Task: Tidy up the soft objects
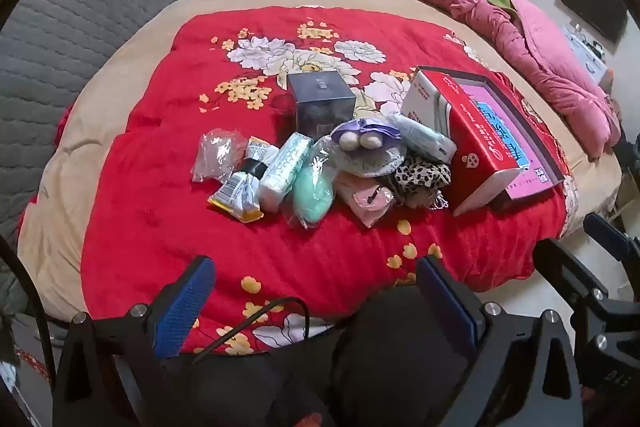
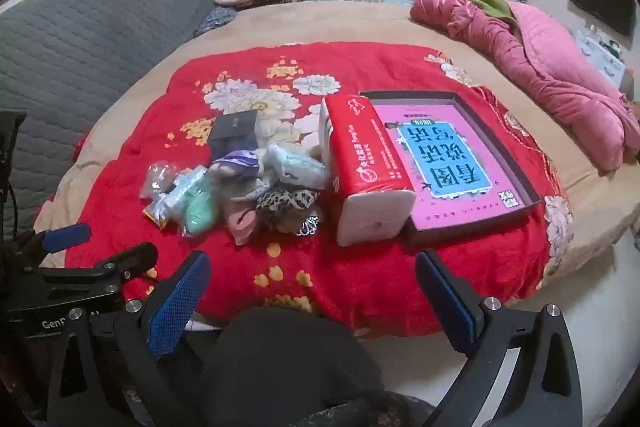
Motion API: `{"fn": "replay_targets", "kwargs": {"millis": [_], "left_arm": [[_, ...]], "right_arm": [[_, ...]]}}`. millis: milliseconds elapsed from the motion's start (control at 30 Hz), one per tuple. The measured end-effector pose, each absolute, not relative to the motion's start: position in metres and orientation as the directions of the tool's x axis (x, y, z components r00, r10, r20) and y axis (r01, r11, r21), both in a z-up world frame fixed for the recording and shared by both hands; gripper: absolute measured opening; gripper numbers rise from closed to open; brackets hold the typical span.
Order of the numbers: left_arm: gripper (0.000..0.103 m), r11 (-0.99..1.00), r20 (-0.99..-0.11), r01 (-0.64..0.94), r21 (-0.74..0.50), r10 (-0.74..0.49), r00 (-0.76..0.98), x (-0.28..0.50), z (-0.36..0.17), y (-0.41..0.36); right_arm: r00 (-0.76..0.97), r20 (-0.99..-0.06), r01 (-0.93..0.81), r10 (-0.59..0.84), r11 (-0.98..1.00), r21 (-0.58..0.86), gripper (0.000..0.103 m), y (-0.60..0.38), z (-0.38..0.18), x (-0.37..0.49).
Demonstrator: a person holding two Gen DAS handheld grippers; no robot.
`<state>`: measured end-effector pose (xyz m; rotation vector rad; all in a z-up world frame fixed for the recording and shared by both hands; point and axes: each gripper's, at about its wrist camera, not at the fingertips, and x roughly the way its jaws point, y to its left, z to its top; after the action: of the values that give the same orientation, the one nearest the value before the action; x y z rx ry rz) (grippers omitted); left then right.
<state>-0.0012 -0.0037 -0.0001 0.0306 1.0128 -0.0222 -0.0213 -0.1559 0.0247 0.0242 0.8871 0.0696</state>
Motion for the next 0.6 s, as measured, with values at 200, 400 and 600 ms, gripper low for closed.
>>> {"fn": "replay_targets", "kwargs": {"millis": [200, 400, 600], "left_arm": [[0.101, 0.998, -0.841, 0.031, -0.055, -0.063, 0.538, -0.009, 0.002, 0.000], [0.101, 0.998, -0.848, 0.033, -0.059, -0.068, 0.526, -0.005, 0.002, 0.006], [0.101, 0.998, -0.847, 0.033, -0.056, -0.065, 0.528, -0.006, 0.002, 0.004]], "right_arm": [[0.640, -0.768, -0.058, 0.027, 0.998, -0.014, 0.102, -0.152, 0.027, -0.023], [0.638, -0.769, -0.045, 0.033, 0.999, 0.005, 0.102, -0.154, 0.029, -0.024], [0.629, -0.777, -0.036, 0.030, 0.999, 0.009, 0.102, -0.155, 0.026, -0.024]]}}
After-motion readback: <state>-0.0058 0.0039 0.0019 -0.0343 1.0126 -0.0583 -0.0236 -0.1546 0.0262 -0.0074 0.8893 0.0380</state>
